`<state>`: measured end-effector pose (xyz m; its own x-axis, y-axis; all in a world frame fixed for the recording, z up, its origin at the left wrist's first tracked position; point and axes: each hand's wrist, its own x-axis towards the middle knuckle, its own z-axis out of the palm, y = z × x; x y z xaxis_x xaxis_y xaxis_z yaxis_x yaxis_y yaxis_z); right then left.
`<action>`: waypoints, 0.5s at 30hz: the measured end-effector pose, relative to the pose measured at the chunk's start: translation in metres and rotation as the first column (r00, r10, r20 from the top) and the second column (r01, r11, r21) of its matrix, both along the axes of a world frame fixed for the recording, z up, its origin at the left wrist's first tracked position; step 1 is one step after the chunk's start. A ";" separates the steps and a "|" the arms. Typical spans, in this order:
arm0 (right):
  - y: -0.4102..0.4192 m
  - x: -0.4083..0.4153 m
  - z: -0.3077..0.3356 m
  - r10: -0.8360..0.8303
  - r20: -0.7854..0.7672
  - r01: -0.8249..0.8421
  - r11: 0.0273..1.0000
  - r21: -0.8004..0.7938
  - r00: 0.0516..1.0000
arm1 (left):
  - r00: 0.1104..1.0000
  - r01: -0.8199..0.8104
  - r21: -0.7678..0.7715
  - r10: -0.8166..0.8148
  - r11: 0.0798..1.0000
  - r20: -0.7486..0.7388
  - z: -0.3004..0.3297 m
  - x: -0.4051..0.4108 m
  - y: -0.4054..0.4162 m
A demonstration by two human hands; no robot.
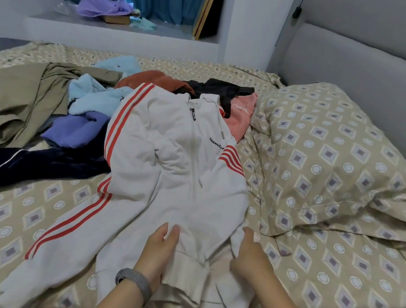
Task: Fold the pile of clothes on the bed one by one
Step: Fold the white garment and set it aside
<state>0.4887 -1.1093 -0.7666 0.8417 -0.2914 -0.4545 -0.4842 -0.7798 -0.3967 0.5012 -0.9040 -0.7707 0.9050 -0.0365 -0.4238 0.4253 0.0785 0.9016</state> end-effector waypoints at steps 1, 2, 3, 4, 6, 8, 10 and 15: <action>-0.007 0.000 0.001 -0.011 0.027 0.011 1.000 0.020 1.000 | 1.000 0.001 -0.013 -0.001 1.000 -0.026 0.005 -0.004 -0.003; -0.018 0.001 0.003 -0.044 0.037 0.041 0.995 0.090 0.998 | 0.999 0.018 -0.040 -0.019 0.999 -0.031 0.008 -0.007 -0.006; -0.033 0.003 0.006 -0.096 0.043 0.086 0.976 0.201 0.994 | 0.998 0.046 -0.073 -0.049 0.996 -0.038 0.010 -0.008 -0.008; -0.050 0.002 0.011 -0.170 0.037 0.146 0.923 0.355 0.985 | 0.996 0.074 -0.083 -0.077 0.994 -0.036 0.009 -0.009 -0.010; -0.081 -0.007 0.025 -0.314 -0.025 0.247 0.695 0.675 0.949 | 0.991 0.121 -0.142 -0.127 0.982 -0.031 0.012 -0.012 -0.013; -0.101 -0.021 0.032 -0.356 -0.069 0.276 0.572 0.773 0.932 | 0.969 0.239 -0.168 -0.245 0.956 -0.016 0.013 -0.017 -0.020; -0.110 -0.035 0.027 -0.271 -0.059 0.251 0.756 0.604 0.961 | 0.916 0.392 -0.140 -0.400 0.909 -0.037 0.015 -0.024 -0.027; -0.106 -0.046 0.007 -0.137 -0.034 0.142 0.961 0.236 0.990 | 0.895 0.423 0.295 -0.447 0.857 0.013 0.010 -0.025 -0.016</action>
<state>0.4431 -1.2155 -0.7596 0.7916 -0.2876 -0.5391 -0.5901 -0.5887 -0.5525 0.4759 -0.9198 -0.7607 0.8548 -0.3260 -0.4036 0.2848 -0.3555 0.8902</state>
